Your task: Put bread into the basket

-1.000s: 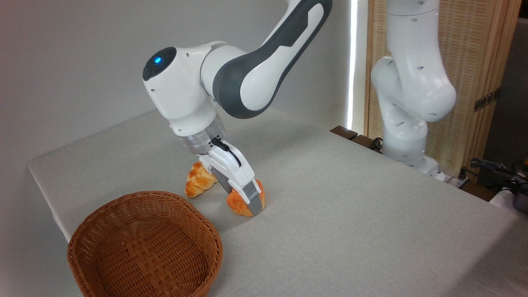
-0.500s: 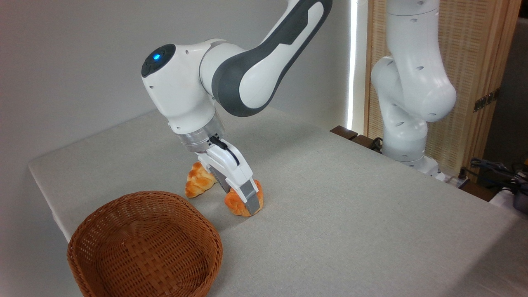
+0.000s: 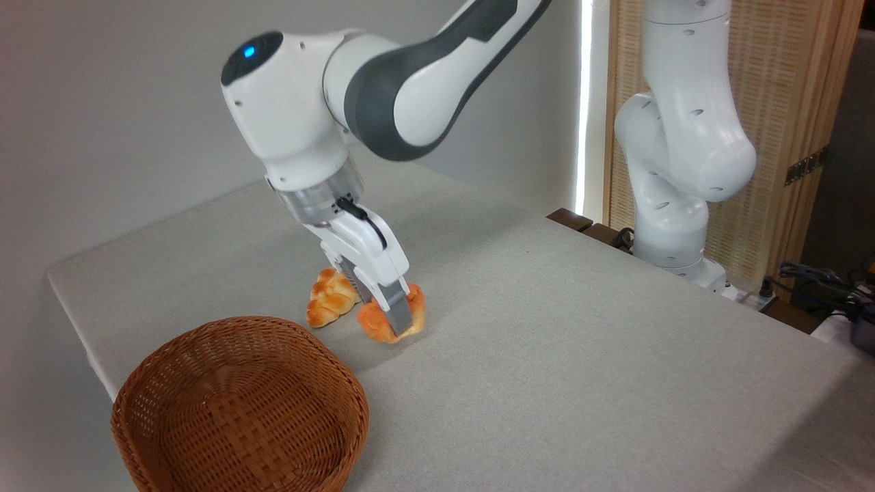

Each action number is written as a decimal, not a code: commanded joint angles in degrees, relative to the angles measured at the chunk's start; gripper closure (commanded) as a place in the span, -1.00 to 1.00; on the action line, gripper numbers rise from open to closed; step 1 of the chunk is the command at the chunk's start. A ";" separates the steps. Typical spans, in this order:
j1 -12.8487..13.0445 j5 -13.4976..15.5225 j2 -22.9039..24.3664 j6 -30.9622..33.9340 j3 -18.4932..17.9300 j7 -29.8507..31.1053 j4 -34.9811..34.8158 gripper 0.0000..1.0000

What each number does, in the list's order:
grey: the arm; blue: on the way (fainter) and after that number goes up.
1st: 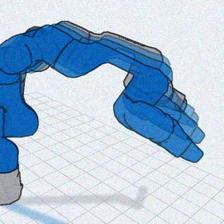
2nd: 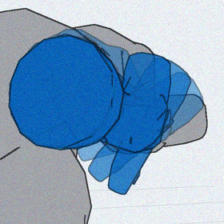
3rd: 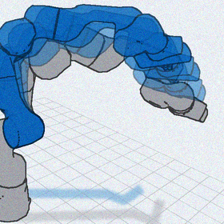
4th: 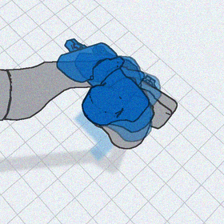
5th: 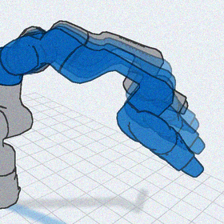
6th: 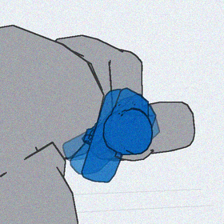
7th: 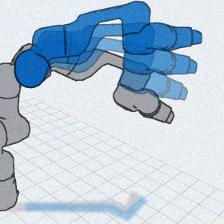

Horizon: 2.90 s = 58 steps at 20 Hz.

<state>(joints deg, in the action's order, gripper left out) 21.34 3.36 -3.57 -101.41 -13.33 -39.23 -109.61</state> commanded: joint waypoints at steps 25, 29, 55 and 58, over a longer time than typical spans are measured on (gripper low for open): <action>-0.42 1.03 -1.79 -21.99 -2.31 -1.11 6.78 -1.00; -0.33 1.03 -1.62 -21.29 -1.79 -0.94 6.87 -1.00; -0.33 1.82 3.40 -1.16 -5.57 -0.67 11.62 -1.00; -0.33 1.91 3.22 -1.16 -5.48 -0.67 11.62 -1.00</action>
<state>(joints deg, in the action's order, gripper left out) 20.73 4.26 -0.13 -103.74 -18.45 -39.39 -98.49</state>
